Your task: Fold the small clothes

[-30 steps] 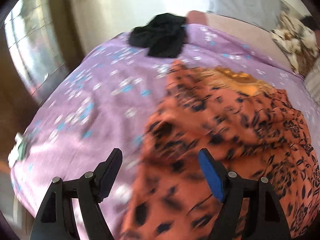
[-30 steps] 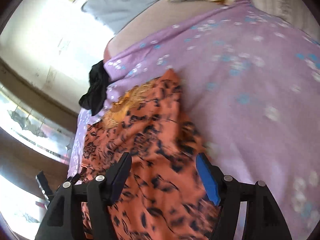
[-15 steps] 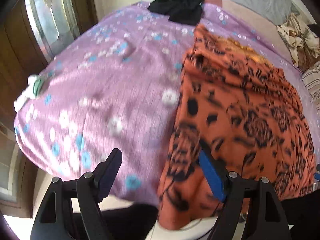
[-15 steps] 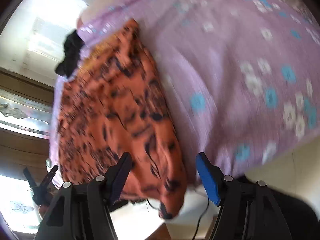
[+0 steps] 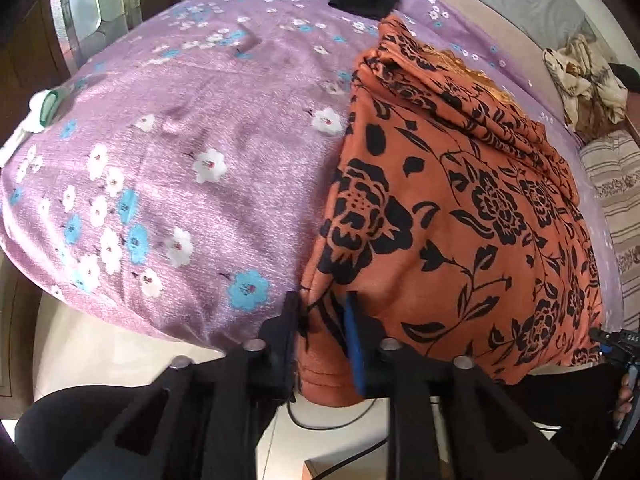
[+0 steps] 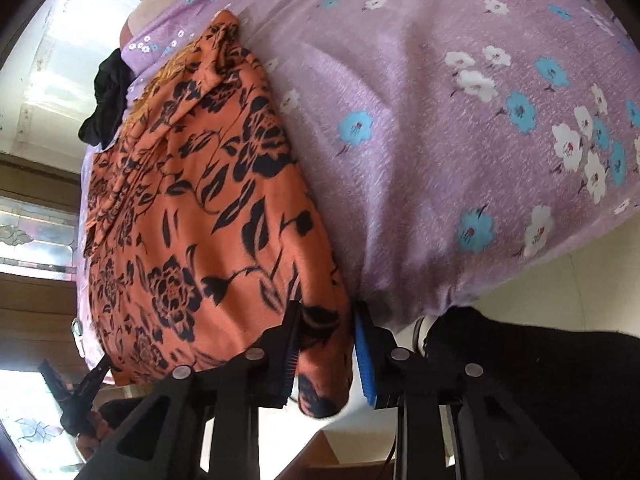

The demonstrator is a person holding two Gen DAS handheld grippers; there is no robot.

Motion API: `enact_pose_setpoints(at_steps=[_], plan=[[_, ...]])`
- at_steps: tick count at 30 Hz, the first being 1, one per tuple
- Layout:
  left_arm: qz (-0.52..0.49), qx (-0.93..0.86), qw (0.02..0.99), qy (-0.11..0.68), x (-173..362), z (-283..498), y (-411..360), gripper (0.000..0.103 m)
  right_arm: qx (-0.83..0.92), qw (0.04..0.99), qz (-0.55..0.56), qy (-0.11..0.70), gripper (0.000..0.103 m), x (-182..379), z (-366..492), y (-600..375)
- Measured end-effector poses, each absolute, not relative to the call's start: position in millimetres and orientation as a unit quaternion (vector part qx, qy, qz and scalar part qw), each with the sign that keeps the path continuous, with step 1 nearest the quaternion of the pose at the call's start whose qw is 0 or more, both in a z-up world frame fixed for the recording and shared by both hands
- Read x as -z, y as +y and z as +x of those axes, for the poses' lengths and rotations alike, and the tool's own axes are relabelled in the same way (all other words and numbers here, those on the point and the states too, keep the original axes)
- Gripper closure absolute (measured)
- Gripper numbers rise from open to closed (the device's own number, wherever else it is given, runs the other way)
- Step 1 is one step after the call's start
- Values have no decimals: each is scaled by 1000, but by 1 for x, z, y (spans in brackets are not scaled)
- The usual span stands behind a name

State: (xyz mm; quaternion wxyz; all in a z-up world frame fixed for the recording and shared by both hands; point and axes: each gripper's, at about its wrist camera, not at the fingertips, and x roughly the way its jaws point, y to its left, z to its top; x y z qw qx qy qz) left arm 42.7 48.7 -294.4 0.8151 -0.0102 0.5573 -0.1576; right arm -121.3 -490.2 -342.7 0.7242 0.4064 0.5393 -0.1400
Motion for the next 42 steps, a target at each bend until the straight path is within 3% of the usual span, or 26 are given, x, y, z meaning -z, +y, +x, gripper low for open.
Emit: enact_pose_setpoints(at_steps=[2, 5, 7, 9, 10, 13, 30, 42], plan=[[-17, 149, 800, 580, 301, 50, 51, 18, 136, 716, 392, 562, 75, 346, -118, -482], [-40, 151, 790, 593, 308, 49, 55, 19, 140, 716, 381, 568, 73, 349, -116, -474], [-26, 149, 794, 589, 308, 48, 53, 47, 141, 728, 363, 565, 76, 347, -115, -469], [-26, 161, 792, 588, 307, 47, 51, 80, 139, 734, 357, 562, 90, 343, -117, -467], [-23, 166, 793, 586, 304, 46, 49, 86, 138, 739, 347, 560, 95, 339, -117, -464], [-6, 172, 793, 585, 297, 48, 40, 96, 121, 751, 336, 555, 96, 322, -112, -459], [-124, 340, 788, 498, 179, 116, 22, 97, 4, 799, 439, 412, 96, 231, -75, -504], [-143, 305, 793, 507, 187, 245, -20, 97, 37, 804, 470, 363, 96, 230, 35, -583]])
